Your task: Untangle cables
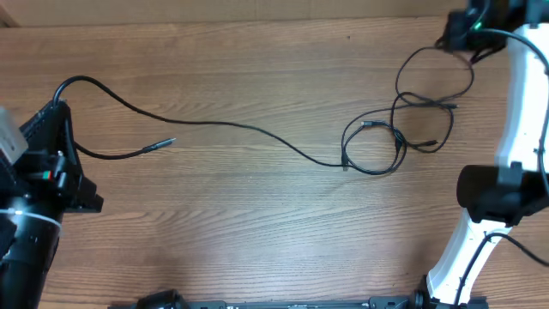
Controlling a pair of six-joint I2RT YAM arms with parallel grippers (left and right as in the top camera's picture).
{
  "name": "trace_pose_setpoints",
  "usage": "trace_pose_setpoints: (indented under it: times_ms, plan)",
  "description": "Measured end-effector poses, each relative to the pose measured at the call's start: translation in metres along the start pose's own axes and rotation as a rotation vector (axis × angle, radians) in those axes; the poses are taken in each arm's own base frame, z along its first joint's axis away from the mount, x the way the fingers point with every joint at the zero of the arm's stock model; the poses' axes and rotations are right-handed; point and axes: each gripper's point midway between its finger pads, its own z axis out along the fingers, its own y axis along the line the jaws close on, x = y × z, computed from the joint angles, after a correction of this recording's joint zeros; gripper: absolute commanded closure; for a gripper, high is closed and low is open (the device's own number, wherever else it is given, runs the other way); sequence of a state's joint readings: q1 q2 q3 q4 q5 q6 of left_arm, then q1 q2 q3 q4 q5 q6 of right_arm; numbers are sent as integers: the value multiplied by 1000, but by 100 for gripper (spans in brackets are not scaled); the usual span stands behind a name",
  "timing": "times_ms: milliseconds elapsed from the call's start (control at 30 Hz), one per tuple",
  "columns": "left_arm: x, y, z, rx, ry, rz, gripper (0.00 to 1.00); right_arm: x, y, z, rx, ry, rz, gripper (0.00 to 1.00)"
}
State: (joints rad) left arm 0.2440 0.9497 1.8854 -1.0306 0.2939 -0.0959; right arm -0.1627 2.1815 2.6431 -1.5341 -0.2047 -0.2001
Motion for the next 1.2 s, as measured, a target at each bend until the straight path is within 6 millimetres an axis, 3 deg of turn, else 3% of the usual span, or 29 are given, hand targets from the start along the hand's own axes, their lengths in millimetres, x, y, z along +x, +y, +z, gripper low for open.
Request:
trace_pose_setpoints:
  times_ms: [167,300,367,433,467,1100,1200]
  plan:
    - [4,3,8,-2,26,-8,96,-25,15,-82,28,-194,-51,96]
    - [6,4,11,-3,36,-11,96,-27,21,-115,50,-268,-67,96]
    - [6,4,12,-4,37,-11,96,-27,21,-119,55,-276,-66,80]
    - [6,4,12,-4,37,-11,96,-26,20,-118,60,-269,-62,52]
    - [7,4,12,-4,38,-11,96,-26,18,-115,62,-261,-60,0]
    - [8,4,12,-3,43,-13,96,-33,23,-112,27,-281,-76,0]
    - [8,3,12,2,44,-13,95,-28,25,-102,5,-246,-66,0]
